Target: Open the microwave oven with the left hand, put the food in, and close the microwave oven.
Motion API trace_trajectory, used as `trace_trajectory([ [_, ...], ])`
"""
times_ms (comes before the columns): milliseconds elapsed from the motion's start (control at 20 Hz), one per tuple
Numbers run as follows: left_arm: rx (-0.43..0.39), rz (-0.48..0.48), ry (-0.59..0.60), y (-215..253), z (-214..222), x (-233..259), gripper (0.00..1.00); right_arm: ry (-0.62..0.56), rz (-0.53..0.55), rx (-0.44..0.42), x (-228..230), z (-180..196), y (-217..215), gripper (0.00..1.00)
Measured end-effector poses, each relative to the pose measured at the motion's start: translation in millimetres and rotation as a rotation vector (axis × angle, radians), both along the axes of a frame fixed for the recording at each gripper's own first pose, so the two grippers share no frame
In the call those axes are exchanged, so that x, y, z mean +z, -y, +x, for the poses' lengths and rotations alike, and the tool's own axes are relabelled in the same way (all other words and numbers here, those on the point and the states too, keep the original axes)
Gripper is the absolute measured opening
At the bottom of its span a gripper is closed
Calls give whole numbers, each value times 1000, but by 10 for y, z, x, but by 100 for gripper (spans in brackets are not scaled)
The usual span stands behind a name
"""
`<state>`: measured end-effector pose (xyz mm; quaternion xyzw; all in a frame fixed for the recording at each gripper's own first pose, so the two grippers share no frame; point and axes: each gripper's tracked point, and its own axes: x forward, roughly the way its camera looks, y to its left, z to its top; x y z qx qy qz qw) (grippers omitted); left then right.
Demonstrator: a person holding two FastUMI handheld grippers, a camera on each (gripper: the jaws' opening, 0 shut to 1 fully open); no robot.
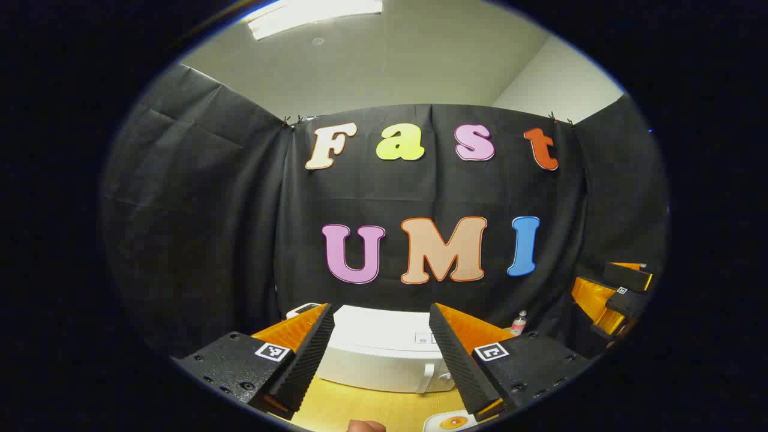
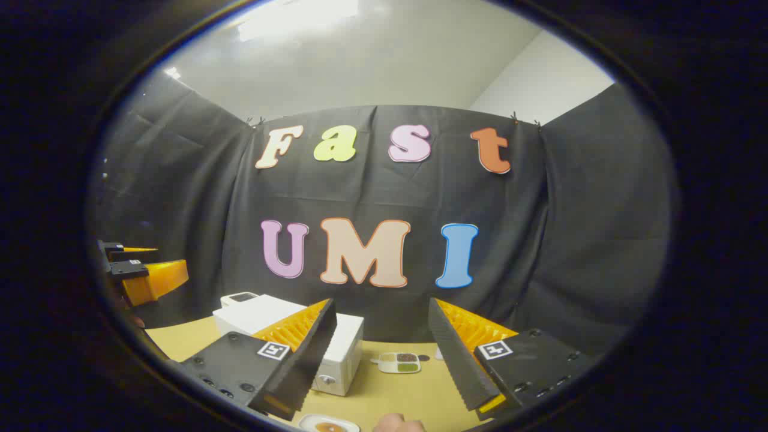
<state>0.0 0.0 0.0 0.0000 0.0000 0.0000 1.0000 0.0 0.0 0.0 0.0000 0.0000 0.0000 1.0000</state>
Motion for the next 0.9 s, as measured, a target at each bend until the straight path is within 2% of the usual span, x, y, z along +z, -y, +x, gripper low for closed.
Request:
trace_trajectory([
  [100, -14, -5, 4, 25, 89, -49, 94, 9, -1, -15, -67, 41, 11, 96],
  [200, -30, 7, -24, 38, 140, -154, 96, 4, 19, -35, -127, 76, 15, 96],
  [300, -44, 3, -19, 60, 170, -165, 96, 17, 40, -28, -132, 82, -52, 97],
  [400, -38, 16, -28, 44, 203, -216, 96, -3, 10, -11, -222, 102, -97, 96],
  [450, -47, 17, -32, 58, 222, -238, 93, -4, -8, -23, -215, 101, -65, 96],
  [500, -59, 17, -35, 100, 253, -254, 96, 5, -13, -29, -186, 99, -66, 97],
  [550, -66, 18, -40, 118, 275, -264, 94, 12, -6, -27, -164, 94, -102, 96],
  [900, -73, 28, -51, 135, 364, -339, 94, 33, 3, -18, -113, 121, -101, 97],
])
